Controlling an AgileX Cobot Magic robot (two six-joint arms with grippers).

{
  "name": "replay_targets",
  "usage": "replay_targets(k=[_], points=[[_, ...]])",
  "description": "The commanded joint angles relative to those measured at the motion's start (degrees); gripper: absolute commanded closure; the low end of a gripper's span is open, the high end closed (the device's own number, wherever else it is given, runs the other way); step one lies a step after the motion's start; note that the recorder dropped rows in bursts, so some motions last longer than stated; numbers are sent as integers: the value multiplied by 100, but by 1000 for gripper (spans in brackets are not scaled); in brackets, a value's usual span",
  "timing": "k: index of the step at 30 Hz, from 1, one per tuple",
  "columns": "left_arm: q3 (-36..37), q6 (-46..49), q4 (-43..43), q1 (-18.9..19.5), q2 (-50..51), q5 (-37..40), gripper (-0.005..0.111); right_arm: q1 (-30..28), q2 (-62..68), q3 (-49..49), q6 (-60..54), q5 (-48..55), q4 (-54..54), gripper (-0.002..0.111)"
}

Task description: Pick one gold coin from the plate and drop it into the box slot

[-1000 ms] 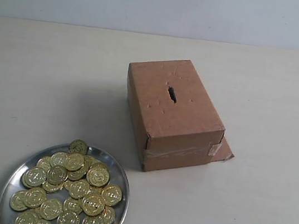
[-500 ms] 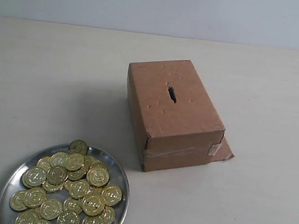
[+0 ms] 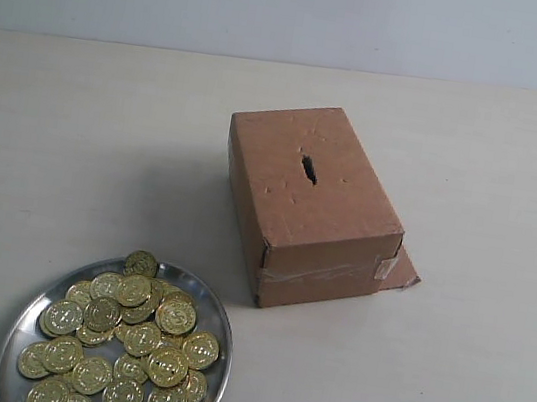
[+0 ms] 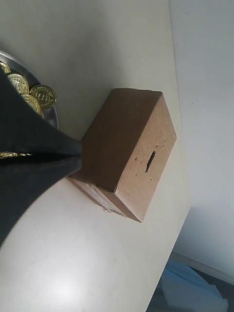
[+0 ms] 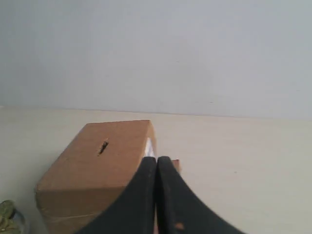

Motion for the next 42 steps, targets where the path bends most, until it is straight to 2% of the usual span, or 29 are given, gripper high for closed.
replay_targets(k=[1, 4, 8, 42], points=[[20, -6, 7, -16, -45, -21, 107, -943, -362, 26, -116, 690, -55, 108], [20, -6, 7, -16, -45, -21, 107, -1550, -362, 26, -247, 991, -55, 108], [20, 4, 7, -16, -45, -20, 107, -1959, -362, 26, -247, 1082, -73, 108], [20, 4, 7, -16, -45, -20, 107, -2023, -362, 26, -497, 1114, -166, 108]])
